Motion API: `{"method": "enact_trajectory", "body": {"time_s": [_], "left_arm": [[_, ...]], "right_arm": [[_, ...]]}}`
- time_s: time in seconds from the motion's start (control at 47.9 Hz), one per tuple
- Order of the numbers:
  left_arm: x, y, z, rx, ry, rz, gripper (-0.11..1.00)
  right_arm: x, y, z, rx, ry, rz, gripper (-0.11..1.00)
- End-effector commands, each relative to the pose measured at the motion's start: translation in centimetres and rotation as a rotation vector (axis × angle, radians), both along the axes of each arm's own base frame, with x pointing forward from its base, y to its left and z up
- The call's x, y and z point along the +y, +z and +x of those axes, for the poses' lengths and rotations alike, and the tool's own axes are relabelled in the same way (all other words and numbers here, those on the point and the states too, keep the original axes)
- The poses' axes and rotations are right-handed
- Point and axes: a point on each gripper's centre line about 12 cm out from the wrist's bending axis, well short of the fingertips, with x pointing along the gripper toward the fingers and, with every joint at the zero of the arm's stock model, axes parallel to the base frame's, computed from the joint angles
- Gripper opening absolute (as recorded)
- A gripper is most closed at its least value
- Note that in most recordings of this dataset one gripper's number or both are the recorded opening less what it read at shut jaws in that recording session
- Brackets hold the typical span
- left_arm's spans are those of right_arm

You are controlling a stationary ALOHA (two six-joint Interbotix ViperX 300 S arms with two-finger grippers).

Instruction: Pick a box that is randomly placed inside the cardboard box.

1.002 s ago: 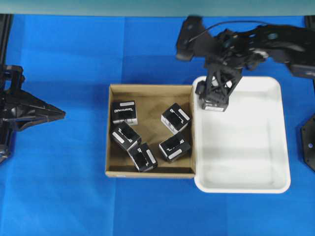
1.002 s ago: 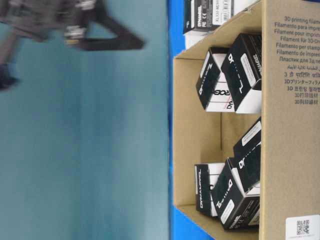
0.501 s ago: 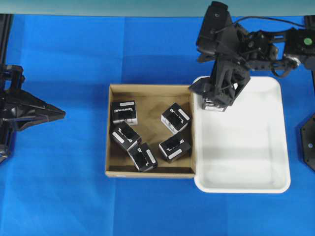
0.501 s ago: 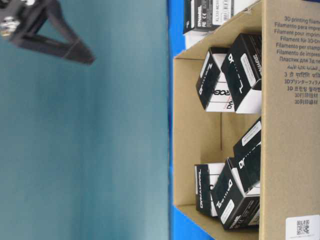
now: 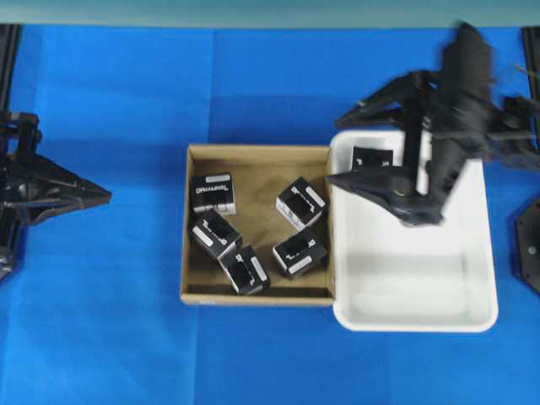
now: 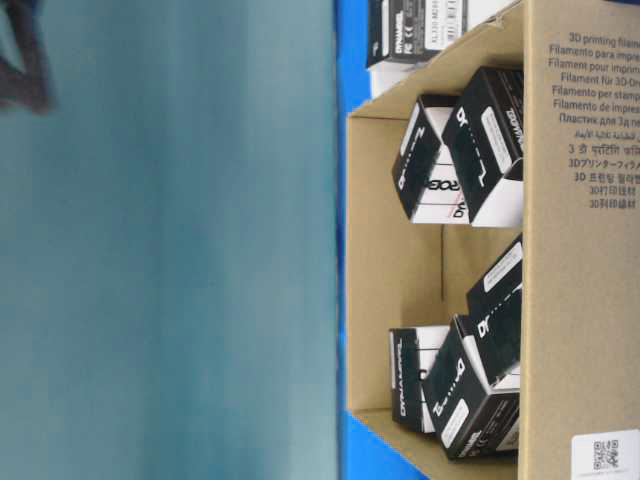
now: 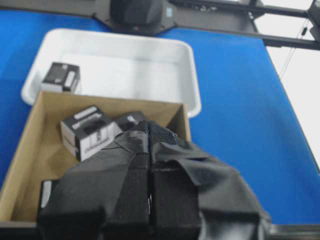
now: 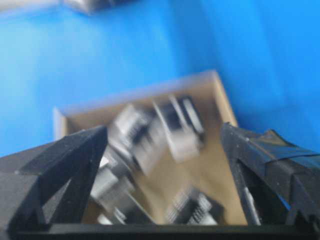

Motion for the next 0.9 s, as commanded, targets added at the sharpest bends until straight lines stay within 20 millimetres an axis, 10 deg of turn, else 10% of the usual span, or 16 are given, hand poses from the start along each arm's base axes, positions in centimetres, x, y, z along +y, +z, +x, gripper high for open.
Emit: {"method": "enact_trajectory", "body": {"time_s": [0.0, 0.334, 0.876], "left_arm": [[0.0, 1.2, 0.0, -0.035, 0.001, 0.002, -0.07], [-0.2, 3.0, -2.0, -0.131, -0.012, 0.012, -0.07], [-0.3, 3.7, -2.6, -0.184, -0.018, 0.003, -0.07]], "right_arm": [[1.0, 1.6, -1.3, -0.110, 0.027, -0.013, 1.00], [1.8, 2.2, -6.5, -0.176, 0.047, -0.013, 1.00], [2.7, 0.3, -8.2, -0.148, 0.091, -0.030, 1.00]]}}
